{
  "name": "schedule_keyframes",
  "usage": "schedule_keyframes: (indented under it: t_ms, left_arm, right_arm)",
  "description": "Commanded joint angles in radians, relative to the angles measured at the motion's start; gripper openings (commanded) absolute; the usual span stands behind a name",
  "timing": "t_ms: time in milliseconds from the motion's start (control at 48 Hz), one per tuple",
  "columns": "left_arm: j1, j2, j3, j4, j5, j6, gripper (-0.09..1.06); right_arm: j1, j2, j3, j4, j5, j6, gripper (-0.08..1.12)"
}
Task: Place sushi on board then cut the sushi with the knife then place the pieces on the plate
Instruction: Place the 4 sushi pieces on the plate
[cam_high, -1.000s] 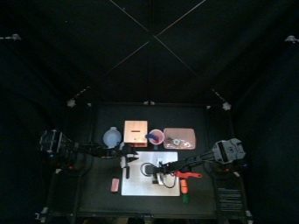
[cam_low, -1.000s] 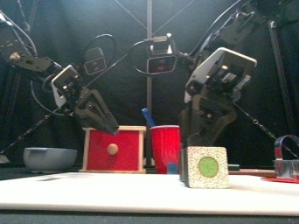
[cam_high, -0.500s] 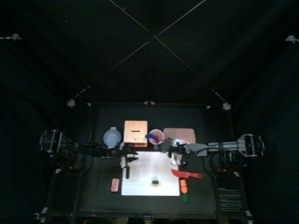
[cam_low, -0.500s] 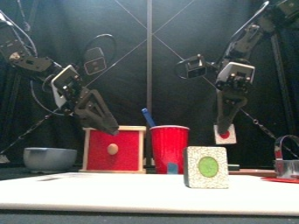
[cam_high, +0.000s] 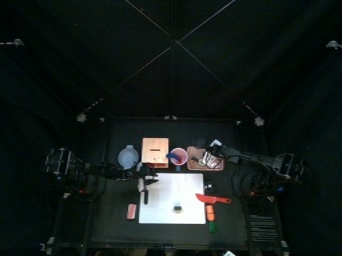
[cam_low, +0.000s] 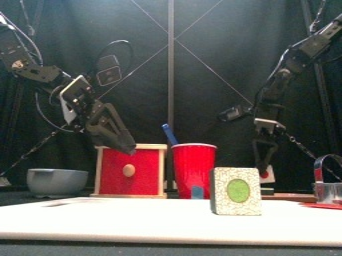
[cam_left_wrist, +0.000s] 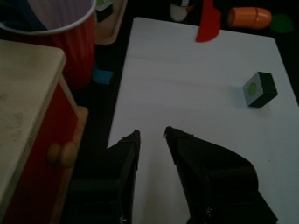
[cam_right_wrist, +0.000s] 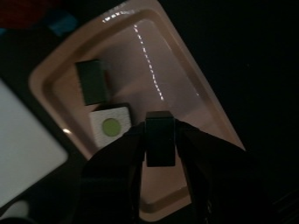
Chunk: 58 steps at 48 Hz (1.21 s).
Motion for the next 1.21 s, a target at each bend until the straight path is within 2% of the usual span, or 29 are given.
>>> schedule_keyframes:
  t_ms: [21,292,562,729,833,979,1208]
  left_arm:
    - [0.009,-0.003,-0.017,0.000,-0.005,0.002,0.72]
    - [0.011,-0.003,-0.017,0.000,-0.005,0.002,0.72]
    - [0.014,-0.003,-0.018,0.000,-0.005,0.002,0.72]
    - [0.014,-0.003,-0.017,0.002,-0.005,0.003,0.72]
    - [0.014,-0.003,-0.021,0.002,-0.005,0.002,0.72]
    - [0.014,-0.003,-0.023,0.002,-0.005,0.002,0.72]
    - [0.014,-0.005,-0.031,0.003,-0.005,0.003,0.72]
  right_arm:
    - [-0.028,0.018,0.003,-0.002,-0.058,-0.002,0.65]
    - [-0.043,0.044,0.014,0.026,-0.101,0.008,0.67]
    - [-0.043,0.032,0.021,0.020,-0.089,0.008,0.90]
    - [-0.023,-0.035,0.003,0.020,-0.031,0.008,0.92]
    - [0.069,-0.094,-0.008,0.028,0.002,0.002,0.92]
    - [0.288,-0.167,-0.015,0.009,0.015,-0.006,0.92]
    - [0.554,-0.167,-0.049,0.052,-0.018,0.012,0.92]
